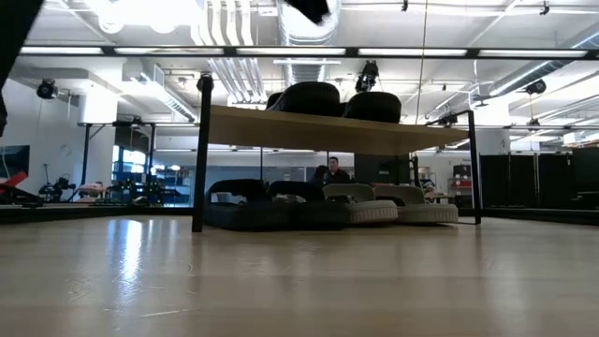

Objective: Pick and place slides into the shelf
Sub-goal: Adjust the shelf on the table

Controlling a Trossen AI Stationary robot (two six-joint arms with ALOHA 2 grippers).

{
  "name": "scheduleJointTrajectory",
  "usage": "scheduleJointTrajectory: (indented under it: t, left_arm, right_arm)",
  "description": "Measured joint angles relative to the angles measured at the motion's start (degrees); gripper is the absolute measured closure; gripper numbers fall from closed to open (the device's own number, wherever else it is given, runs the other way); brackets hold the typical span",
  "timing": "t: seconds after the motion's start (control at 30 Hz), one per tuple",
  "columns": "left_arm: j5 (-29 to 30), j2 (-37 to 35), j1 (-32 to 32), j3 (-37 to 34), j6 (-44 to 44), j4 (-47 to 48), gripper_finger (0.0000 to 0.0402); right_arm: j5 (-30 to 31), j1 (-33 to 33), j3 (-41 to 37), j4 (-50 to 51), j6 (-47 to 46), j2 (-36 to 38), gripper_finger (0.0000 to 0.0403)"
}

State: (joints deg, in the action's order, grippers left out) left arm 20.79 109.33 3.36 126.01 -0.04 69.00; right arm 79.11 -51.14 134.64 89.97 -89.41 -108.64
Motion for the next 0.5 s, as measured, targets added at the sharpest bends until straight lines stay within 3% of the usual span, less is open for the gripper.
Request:
scheduleJointTrajectory:
  t: [0.1,0.2,0.37,0.5]
  left_arm:
    - [7.25,-6.02,5.27,-1.9,-9.23,2.86,0.0228]
    - [9.4,-13.57,10.01,-8.58,-21.63,3.38,0.0228]
    - [14.36,-25.79,16.62,-30.57,-44.15,-0.37,0.0228]
    - [15.01,-35.29,19.67,-51.38,-62.52,-10.1,0.0228]
  right_arm:
    - [-4.0,1.37,-0.88,0.03,-3.06,0.0,0.034]
    - [-12.0,4.27,-3.44,-0.02,-6.96,0.51,0.034]
    - [-34.41,10.46,-13.06,0.05,-12.36,2.16,0.0356]
    - [-48.27,12.02,-21.45,0.02,-14.57,2.46,0.0382]
